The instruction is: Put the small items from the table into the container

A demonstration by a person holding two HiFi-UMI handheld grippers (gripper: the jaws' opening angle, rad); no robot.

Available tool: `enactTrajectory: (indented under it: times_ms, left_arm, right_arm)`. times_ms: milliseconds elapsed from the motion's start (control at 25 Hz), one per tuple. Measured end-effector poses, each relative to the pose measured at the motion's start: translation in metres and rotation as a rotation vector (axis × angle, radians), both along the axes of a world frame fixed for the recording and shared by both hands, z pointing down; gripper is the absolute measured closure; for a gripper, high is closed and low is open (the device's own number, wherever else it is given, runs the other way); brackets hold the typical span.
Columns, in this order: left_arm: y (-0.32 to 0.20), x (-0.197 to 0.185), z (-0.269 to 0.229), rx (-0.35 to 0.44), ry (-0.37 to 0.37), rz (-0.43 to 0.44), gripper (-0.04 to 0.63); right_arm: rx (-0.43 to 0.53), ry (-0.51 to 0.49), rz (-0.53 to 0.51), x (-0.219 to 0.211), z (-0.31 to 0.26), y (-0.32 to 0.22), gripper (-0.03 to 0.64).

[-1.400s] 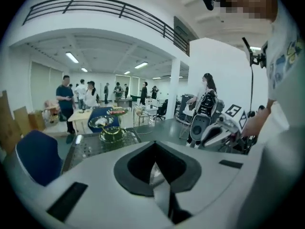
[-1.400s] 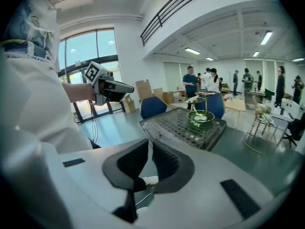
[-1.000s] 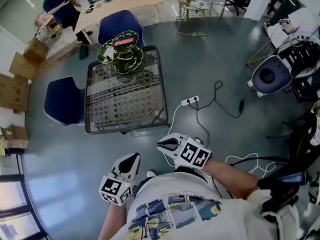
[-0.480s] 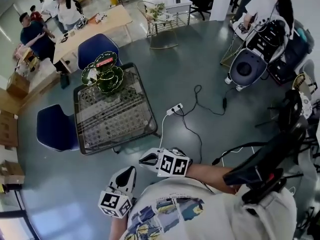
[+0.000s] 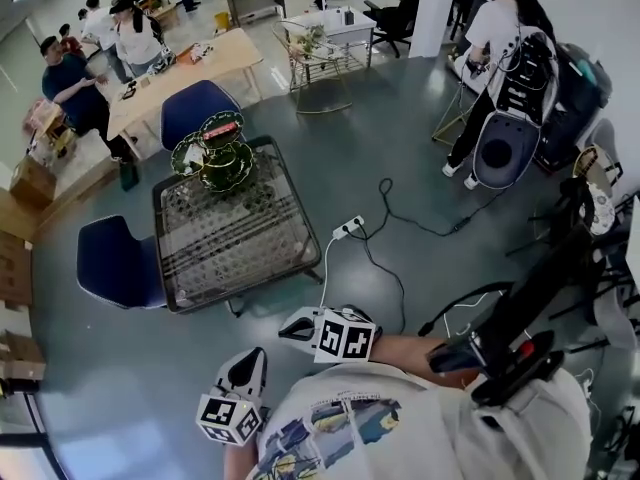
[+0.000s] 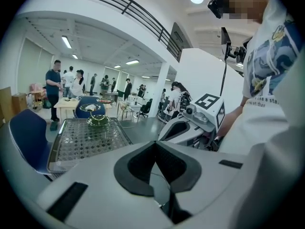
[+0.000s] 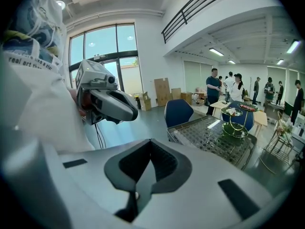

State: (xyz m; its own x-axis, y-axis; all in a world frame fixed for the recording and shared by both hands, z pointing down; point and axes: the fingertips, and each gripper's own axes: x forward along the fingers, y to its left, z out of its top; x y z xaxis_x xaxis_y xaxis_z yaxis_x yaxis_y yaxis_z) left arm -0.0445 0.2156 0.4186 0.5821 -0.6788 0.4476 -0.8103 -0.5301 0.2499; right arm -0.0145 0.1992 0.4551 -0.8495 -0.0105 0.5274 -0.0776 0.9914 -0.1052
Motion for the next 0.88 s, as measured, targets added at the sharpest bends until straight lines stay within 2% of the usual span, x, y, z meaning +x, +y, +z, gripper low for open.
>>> enactTrajectory:
  times_ms: [400, 880]
  left_arm:
    - [0.026, -0.021, 0.003, -0.002, 0.009, -0.003, 0.586]
    - [0.04, -0.026, 0.003, 0.001, 0.008, -0.011, 0.586]
  right_arm:
    - [0.008, 0.022, -0.016, -0.02, 0.003, 0.028, 0.606]
    - [0.024, 0.033, -0.035, -0.023, 0.003, 0.04, 0.607]
